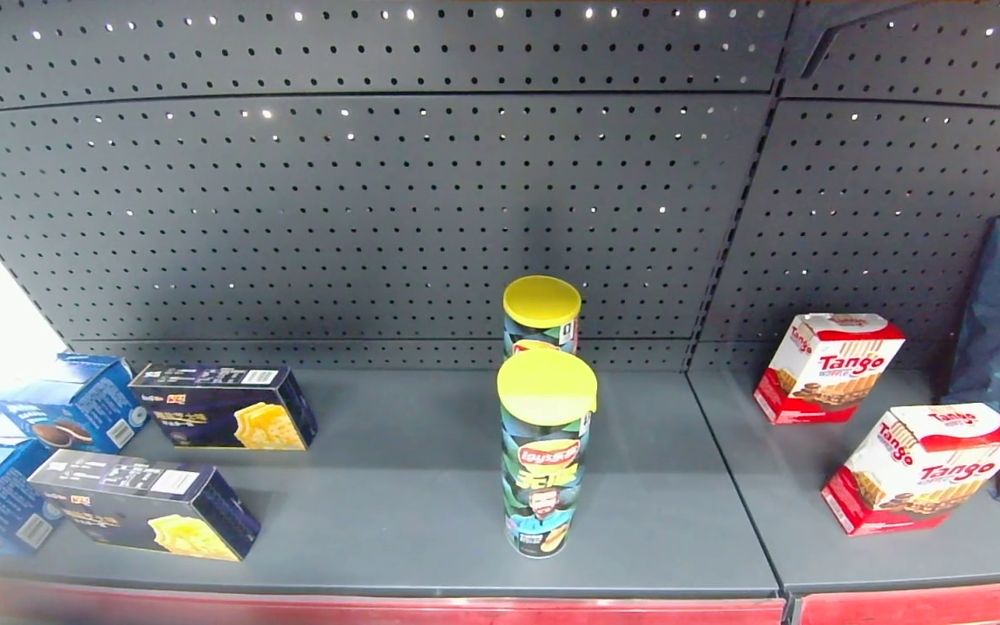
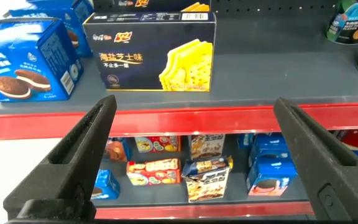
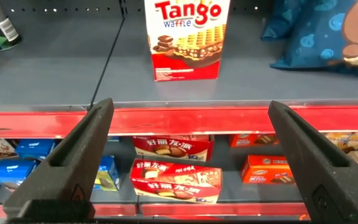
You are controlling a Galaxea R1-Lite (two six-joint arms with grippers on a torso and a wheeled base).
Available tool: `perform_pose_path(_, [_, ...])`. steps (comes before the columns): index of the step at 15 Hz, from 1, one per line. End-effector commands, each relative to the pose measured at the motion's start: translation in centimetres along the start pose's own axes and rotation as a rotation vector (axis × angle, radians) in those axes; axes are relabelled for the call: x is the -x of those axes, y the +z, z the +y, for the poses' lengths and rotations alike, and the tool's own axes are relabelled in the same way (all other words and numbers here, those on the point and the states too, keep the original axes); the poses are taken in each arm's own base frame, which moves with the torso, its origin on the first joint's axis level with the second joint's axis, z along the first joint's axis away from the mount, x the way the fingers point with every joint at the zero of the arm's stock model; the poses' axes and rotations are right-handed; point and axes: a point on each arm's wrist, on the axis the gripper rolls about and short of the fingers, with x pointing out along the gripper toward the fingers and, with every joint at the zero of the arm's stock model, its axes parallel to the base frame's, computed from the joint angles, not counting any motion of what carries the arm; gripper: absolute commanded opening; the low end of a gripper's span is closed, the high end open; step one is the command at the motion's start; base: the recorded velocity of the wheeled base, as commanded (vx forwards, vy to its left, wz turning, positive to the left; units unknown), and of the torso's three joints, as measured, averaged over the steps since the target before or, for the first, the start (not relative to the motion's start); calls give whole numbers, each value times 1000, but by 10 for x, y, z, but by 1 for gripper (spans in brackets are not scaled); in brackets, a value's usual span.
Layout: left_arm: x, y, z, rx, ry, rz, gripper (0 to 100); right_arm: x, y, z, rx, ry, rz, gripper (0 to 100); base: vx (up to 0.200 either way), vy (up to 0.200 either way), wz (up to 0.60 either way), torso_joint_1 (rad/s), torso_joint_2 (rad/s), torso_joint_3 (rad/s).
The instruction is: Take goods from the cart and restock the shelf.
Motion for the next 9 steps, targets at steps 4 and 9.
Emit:
perform_pose_path(4, [0, 0, 0, 0, -1, -1, 100, 0, 0, 0, 0, 0, 1, 100, 0, 0, 0, 0, 0, 0])
perform_pose_path(9, [0, 0, 0, 0, -1, -1, 100, 0, 0, 0, -2, 0, 1, 100, 0, 0, 0, 0, 0, 0])
